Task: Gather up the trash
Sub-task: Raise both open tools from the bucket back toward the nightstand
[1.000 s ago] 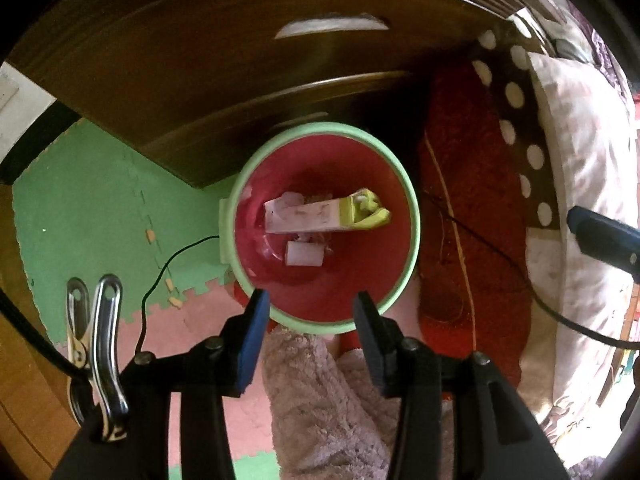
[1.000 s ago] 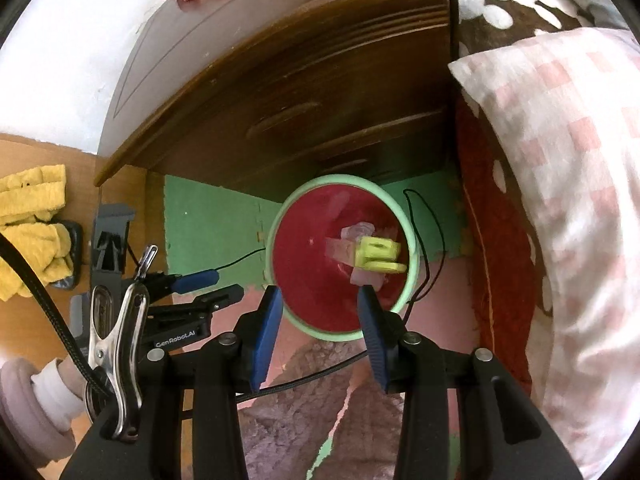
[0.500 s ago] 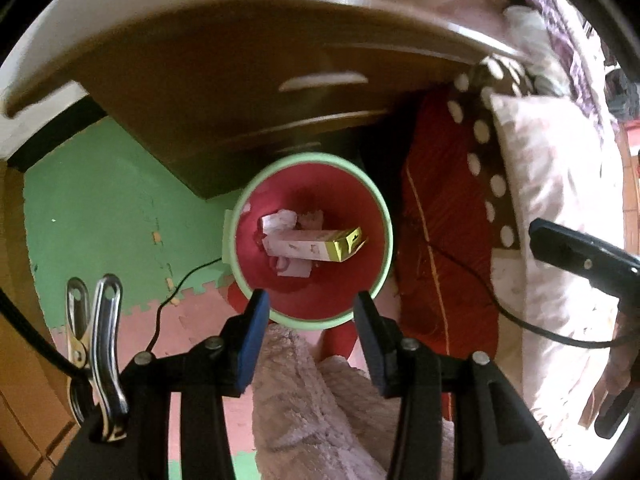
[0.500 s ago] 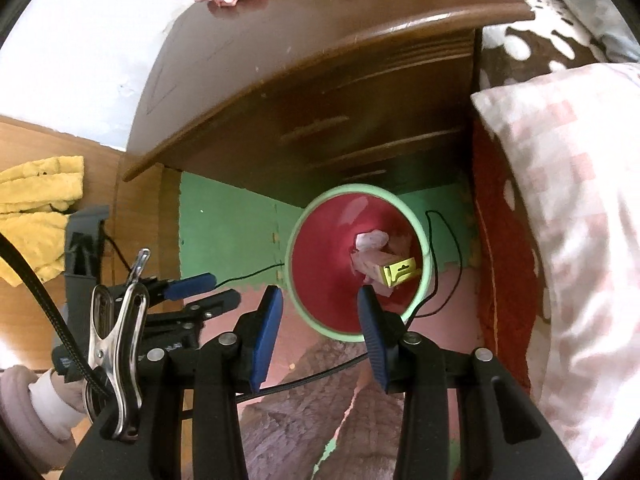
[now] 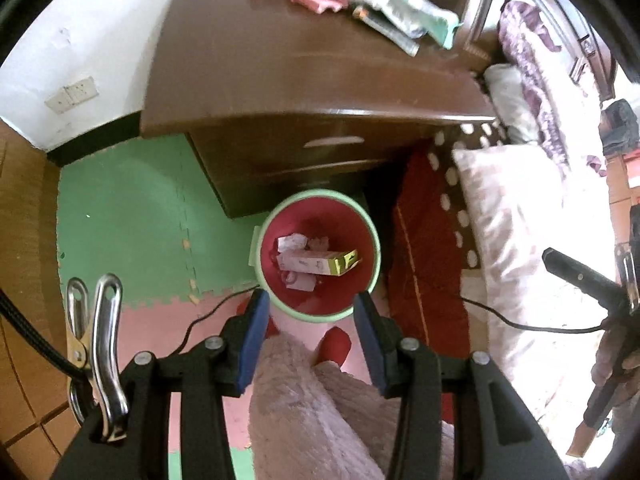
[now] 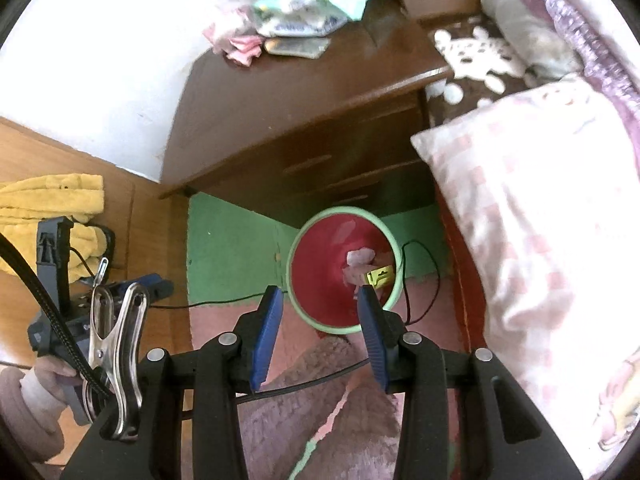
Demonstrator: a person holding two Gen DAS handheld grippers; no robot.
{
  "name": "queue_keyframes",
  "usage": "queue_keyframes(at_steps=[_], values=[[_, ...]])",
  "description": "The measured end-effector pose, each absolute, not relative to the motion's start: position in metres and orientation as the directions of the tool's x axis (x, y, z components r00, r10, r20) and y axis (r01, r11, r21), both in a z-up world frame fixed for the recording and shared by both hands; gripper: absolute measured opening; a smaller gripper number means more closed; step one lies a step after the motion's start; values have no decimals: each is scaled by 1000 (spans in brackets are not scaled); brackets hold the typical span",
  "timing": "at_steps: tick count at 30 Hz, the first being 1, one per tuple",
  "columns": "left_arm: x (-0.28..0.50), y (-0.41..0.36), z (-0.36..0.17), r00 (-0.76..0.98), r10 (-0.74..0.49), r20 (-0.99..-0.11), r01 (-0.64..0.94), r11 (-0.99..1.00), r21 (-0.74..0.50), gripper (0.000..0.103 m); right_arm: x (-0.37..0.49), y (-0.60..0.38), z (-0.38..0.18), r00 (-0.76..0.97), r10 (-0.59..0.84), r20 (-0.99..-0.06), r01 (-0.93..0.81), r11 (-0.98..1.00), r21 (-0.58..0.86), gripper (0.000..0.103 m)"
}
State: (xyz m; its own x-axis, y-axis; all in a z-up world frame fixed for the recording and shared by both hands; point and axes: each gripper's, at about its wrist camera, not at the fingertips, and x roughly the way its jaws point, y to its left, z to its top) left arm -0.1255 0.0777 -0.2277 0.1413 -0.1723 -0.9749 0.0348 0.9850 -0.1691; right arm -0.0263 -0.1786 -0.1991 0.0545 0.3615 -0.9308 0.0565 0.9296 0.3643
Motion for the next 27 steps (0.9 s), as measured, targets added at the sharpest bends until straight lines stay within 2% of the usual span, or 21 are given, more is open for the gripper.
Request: queue_keyframes(at_steps=[17,27], values=[[-154,79,-102,245,-240,-939,246,953,-179,45,-81,-133,-57,276,358,-892,36,923,382,41],[-155,112,-38,340,-247,-908,283,947,-152,47,-84,-66,11,401,384,-832,-45,915,401,41]])
